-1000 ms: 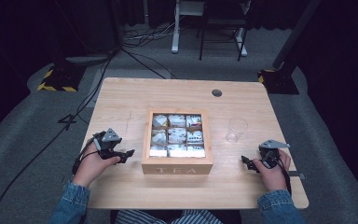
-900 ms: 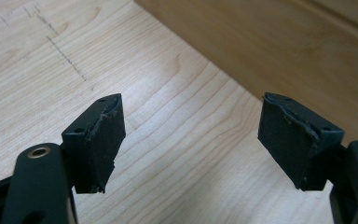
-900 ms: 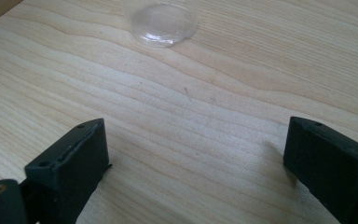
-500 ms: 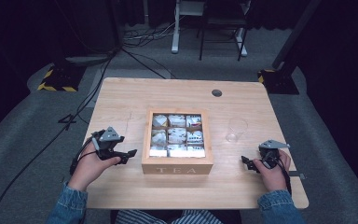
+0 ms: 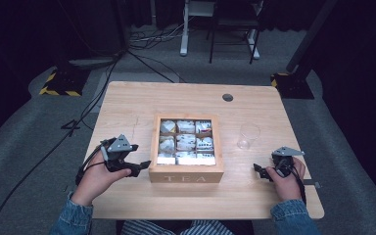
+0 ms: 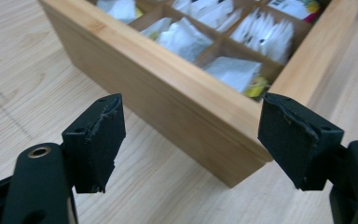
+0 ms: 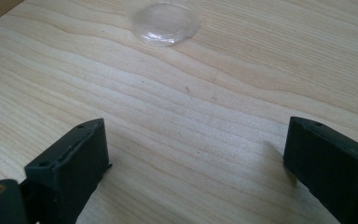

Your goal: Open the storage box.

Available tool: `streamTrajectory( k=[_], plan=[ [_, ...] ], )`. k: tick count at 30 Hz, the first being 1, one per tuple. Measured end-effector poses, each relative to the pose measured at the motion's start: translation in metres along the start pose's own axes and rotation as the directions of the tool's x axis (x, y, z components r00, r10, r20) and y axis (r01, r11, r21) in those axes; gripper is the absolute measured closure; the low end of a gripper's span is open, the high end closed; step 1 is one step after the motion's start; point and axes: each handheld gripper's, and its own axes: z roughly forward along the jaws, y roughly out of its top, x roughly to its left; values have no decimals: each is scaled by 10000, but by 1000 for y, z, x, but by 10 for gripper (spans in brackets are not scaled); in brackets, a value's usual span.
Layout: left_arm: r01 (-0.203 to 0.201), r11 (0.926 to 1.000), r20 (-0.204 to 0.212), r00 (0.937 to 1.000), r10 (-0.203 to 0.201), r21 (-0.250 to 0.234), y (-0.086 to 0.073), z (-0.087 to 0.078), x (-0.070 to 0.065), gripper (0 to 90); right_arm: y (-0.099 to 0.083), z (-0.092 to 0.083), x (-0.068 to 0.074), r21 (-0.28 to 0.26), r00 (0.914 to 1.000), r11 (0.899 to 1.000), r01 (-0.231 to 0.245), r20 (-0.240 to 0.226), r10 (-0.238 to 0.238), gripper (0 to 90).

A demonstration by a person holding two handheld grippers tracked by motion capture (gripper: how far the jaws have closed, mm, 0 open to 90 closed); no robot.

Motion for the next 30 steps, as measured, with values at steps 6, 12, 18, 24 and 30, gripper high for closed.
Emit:
streamTrajectory(
  k=[6,12,18,24,30],
  plan=[
    [-262,9996,378,9990,258,99,3,6,-10,235,0,0,0,-2,10000,10000,5,-5,-5,67],
    [-601,9977,766,9954,575,318,5,14,-20,230,0,0,0,-3,10000,10000,12,-15,-12,67],
    [-843,9922,721,9944,778,915,2,23,-24,207,0,0,0,-7,10000,10000,29,-24,-29,67],
    [-941,9870,446,9950,890,1300,0,27,-24,205,0,0,0,0,10000,10000,28,-31,-28,67],
    [-1006,9824,391,9947,956,1573,-2,32,-24,230,0,0,0,1,10000,10000,38,-39,-38,67]
  ],
)
